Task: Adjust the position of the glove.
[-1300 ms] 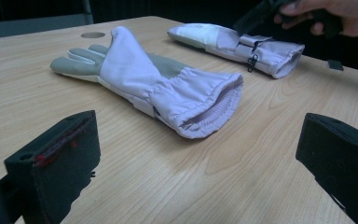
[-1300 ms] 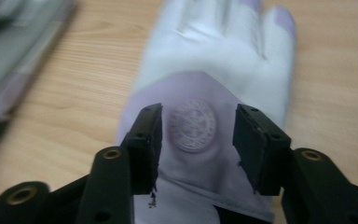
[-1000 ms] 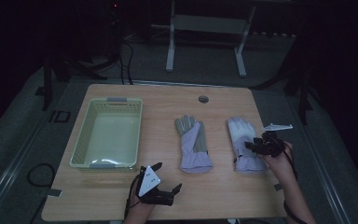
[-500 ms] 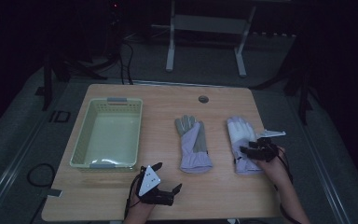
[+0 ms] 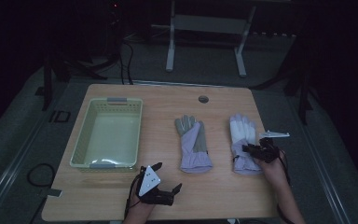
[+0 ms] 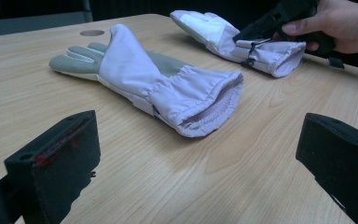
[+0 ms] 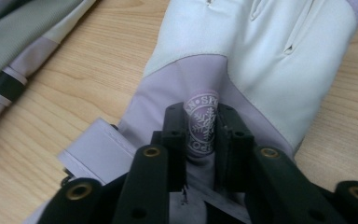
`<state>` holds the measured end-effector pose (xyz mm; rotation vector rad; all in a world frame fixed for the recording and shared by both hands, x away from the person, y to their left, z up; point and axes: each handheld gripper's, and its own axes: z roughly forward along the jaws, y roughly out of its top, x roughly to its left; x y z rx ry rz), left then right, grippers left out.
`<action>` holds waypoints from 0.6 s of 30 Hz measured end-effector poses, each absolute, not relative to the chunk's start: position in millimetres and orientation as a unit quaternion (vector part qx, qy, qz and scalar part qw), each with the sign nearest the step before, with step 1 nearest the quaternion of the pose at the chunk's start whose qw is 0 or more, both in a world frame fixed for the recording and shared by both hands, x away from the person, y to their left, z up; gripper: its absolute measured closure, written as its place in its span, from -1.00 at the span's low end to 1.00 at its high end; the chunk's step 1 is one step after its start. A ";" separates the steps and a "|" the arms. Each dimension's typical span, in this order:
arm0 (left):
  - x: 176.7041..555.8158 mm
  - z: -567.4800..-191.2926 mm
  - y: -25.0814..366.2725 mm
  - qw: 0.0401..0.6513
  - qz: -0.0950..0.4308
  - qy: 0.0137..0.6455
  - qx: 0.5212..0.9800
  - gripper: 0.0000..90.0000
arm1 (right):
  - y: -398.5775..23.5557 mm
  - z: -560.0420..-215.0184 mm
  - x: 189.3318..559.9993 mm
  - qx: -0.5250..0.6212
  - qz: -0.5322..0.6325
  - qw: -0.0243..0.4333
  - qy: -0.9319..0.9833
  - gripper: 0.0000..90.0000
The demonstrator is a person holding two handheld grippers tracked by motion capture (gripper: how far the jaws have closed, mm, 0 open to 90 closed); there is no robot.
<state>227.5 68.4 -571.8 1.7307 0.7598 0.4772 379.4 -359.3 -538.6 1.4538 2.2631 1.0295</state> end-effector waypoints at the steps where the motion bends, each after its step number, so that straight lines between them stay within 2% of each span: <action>1: 227.5 -571.8 68.6 0.561 0.203 0.323 0.735 -1.00 | -360.1 -535.2 380.0 0.504 0.352 0.125 0.778 0.75; 5: 227.7 -571.8 68.8 0.562 0.202 0.324 0.734 -1.00 | -358.1 -524.2 380.1 0.507 0.345 0.128 0.780 0.78; 18: 227.3 -571.8 68.7 0.562 0.204 0.323 0.734 -1.00 | -341.5 -442.7 371.9 0.495 0.378 0.172 0.763 0.78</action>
